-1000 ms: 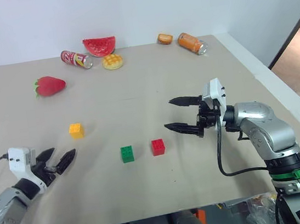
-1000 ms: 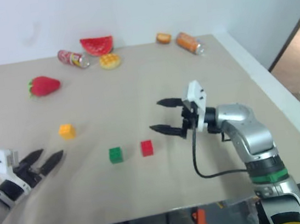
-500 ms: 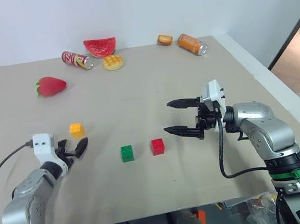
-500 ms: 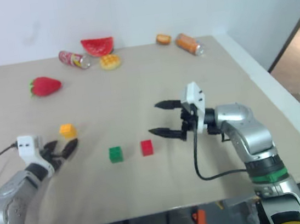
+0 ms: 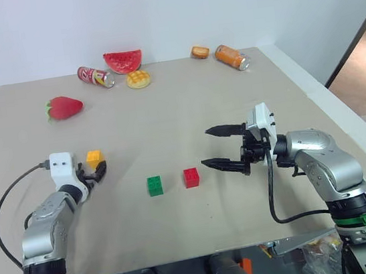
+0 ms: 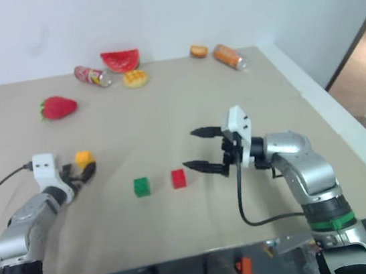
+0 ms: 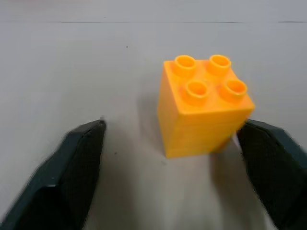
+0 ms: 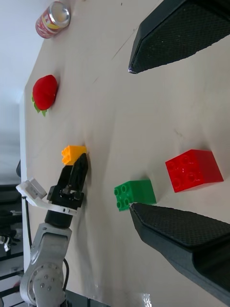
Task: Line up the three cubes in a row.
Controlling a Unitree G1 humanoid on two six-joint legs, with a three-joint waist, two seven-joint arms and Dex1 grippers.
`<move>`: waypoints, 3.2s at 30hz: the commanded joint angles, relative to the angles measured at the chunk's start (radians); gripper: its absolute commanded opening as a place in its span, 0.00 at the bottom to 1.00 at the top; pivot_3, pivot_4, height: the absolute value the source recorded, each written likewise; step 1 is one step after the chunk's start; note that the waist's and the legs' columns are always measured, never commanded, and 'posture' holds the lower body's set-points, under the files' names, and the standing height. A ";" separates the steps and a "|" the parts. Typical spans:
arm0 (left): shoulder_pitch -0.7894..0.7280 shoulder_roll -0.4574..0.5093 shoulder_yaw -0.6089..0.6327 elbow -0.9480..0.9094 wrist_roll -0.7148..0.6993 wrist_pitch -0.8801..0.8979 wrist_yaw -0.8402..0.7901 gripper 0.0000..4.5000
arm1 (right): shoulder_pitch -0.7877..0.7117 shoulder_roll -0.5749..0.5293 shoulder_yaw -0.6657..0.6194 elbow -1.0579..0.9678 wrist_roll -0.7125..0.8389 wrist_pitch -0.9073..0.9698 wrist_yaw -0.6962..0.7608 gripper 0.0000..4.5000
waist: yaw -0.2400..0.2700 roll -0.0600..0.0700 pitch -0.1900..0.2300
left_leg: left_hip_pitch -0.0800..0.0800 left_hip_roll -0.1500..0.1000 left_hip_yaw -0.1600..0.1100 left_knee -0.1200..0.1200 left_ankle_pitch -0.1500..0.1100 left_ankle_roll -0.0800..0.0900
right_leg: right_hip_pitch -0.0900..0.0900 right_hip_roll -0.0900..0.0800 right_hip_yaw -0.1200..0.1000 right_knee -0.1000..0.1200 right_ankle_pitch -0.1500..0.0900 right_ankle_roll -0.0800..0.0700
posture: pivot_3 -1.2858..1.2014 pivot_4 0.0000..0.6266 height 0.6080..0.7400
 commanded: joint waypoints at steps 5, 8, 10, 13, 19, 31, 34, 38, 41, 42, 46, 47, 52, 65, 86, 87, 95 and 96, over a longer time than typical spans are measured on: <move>-0.017 -0.013 -0.008 0.055 0.033 -0.028 -0.004 0.30 | -0.003 -0.011 -0.025 -0.042 0.020 -0.001 -0.005 1.00 | 0.000 0.000 0.000 | -0.001 -0.006 -0.001 0.001 0.000 0.000 | 0.001 -0.006 0.000 -0.005 0.000 0.000 | 0.52 0.24 1.00; -0.009 -0.009 -0.017 0.050 0.045 -0.036 -0.013 0.28 | -0.003 -0.010 -0.023 -0.040 0.020 -0.002 -0.005 1.00 | 0.001 0.000 0.000 | -0.001 -0.007 0.000 0.002 0.000 0.000 | 0.001 -0.007 0.000 -0.007 0.000 0.000 | 0.52 0.24 1.00; -0.003 -0.006 -0.022 0.045 0.050 -0.048 -0.030 0.28 | -0.007 -0.008 -0.019 -0.039 0.020 -0.002 -0.004 1.00 | 0.001 0.000 0.000 | -0.001 -0.007 0.000 0.002 0.000 0.000 | 0.001 -0.007 0.000 -0.007 0.000 0.000 | 0.52 0.24 1.00; -0.006 0.008 -0.014 0.042 0.053 -0.085 -0.062 0.28 | -0.012 -0.005 -0.014 -0.034 0.019 -0.002 -0.001 1.00 | 0.002 0.000 0.000 | -0.002 -0.007 0.000 0.001 0.000 0.000 | 0.003 -0.007 0.000 -0.007 0.000 0.000 | 0.52 0.24 1.00; -0.014 0.112 0.030 0.026 -0.033 -0.266 -0.364 0.28 | -0.026 -0.005 -0.009 -0.013 0.011 -0.009 0.012 1.00 | 0.002 -0.001 0.000 | -0.008 -0.005 -0.001 -0.001 0.002 0.003 | -0.001 -0.005 0.000 -0.006 0.001 0.002 | 0.52 0.24 1.00; 0.141 0.379 -0.058 0.186 -0.045 -0.616 -1.078 0.28 | -0.012 -0.049 -0.053 -0.033 0.047 0.031 0.032 1.00 | 0.001 0.000 0.001 | -0.017 -0.004 0.000 -0.007 -0.005 0.004 | -0.015 -0.003 0.001 0.001 -0.014 0.004 | 0.52 0.24 1.00; 0.130 0.400 -0.069 0.264 -0.026 -0.678 -1.150 0.28 | 0.022 -0.087 -0.093 -0.067 0.097 0.068 0.049 1.00 | 0.006 0.000 0.001 | -0.017 -0.003 0.000 -0.005 -0.005 0.004 | -0.015 -0.003 0.001 0.001 -0.014 0.004 | 0.52 0.24 1.00; 0.093 0.409 -0.087 0.359 -0.013 -0.744 -1.222 0.28 | 0.059 -0.130 -0.122 -0.099 0.133 0.101 0.061 1.00 | 0.009 0.000 0.001 | -0.017 -0.003 0.001 -0.003 -0.005 0.004 | -0.014 -0.004 0.001 0.001 -0.012 0.003 | 0.52 0.24 1.00; 0.040 0.388 -0.109 0.426 0.000 -0.766 -1.243 0.28 | 0.072 -0.143 -0.112 -0.089 0.116 0.095 0.053 1.00 | 0.009 0.000 0.001 | -0.016 -0.002 0.002 -0.002 -0.005 0.004 | -0.014 -0.004 0.000 0.002 -0.011 0.001 | 0.52 0.24 1.00; 0.026 0.379 -0.118 0.439 0.002 -0.772 -1.251 0.28 | 0.075 -0.142 -0.108 -0.090 0.113 0.093 0.050 1.00 | 0.010 0.000 0.001 | -0.016 -0.002 0.002 -0.002 -0.005 0.004 | -0.014 -0.003 0.000 0.002 -0.011 0.001 | 0.52 0.24 1.00; -0.015 0.333 -0.162 0.441 0.007 -0.781 -1.278 0.28 | 0.078 -0.133 -0.095 -0.102 0.117 0.098 0.039 1.00 | 0.015 0.001 0.001 | -0.016 -0.002 0.002 -0.002 -0.004 0.005 | -0.014 -0.003 0.001 0.002 -0.009 0.002 | 0.52 0.24 1.00; -0.025 0.323 -0.170 0.442 0.008 -0.781 -1.280 0.28 | 0.076 -0.131 -0.092 -0.102 0.117 0.098 0.038 1.00 | 0.021 0.001 0.001 | -0.016 -0.002 0.003 -0.002 -0.004 0.005 | -0.014 -0.003 0.001 0.002 -0.009 0.002 | 0.52 0.24 1.00; -0.062 0.300 -0.198 0.458 0.015 -0.786 -1.300 0.28 | 0.073 -0.128 -0.083 -0.106 0.119 0.100 0.033 1.00 | 0.033 0.000 0.000 | -0.017 -0.002 0.003 0.000 -0.004 0.005 | -0.013 -0.003 0.001 0.002 -0.009 0.003 | 0.52 0.24 1.00; -0.147 0.293 -0.287 0.546 0.022 -0.844 -1.338 0.28 | 0.082 -0.113 -0.072 -0.118 0.116 0.097 0.017 1.00 | 0.033 0.001 0.000 | -0.016 -0.003 0.002 0.002 -0.004 0.005 | -0.011 -0.003 0.001 0.002 -0.008 0.005 | 0.52 0.24 1.00; -0.154 0.273 -0.347 0.559 0.016 -0.857 -1.338 0.59 | 0.077 -0.109 -0.065 -0.113 0.111 0.091 0.008 1.00 | 0.032 0.001 0.000 | -0.016 -0.003 0.002 0.004 -0.004 0.005 | -0.010 -0.003 0.002 0.002 -0.008 0.006 | 0.52 0.24 1.00; -0.159 0.269 -0.339 0.569 0.022 -0.863 -1.338 0.67 | 0.077 -0.109 -0.065 -0.113 0.112 0.091 0.008 1.00 | 0.031 0.001 0.000 | -0.016 -0.003 0.002 0.004 -0.004 0.005 | -0.010 -0.003 0.002 0.002 -0.008 0.006 | 0.52 0.24 1.00; -0.156 0.272 -0.259 0.609 0.034 -0.896 -1.277 1.00 | 0.076 -0.112 -0.065 -0.117 0.119 0.096 0.007 1.00 | 0.029 0.002 0.000 | -0.016 -0.003 0.002 0.004 -0.004 0.006 | -0.010 -0.003 0.002 0.002 -0.008 0.006 | 0.52 0.24 1.00; -0.138 0.282 -0.247 0.595 0.026 -0.897 -1.278 1.00 | 0.074 -0.113 -0.066 -0.117 0.120 0.097 0.007 1.00 | 0.029 0.002 0.000 | -0.016 -0.003 0.002 0.004 -0.004 0.006 | -0.010 -0.003 0.002 0.002 -0.007 0.006 | 0.52 0.24 1.00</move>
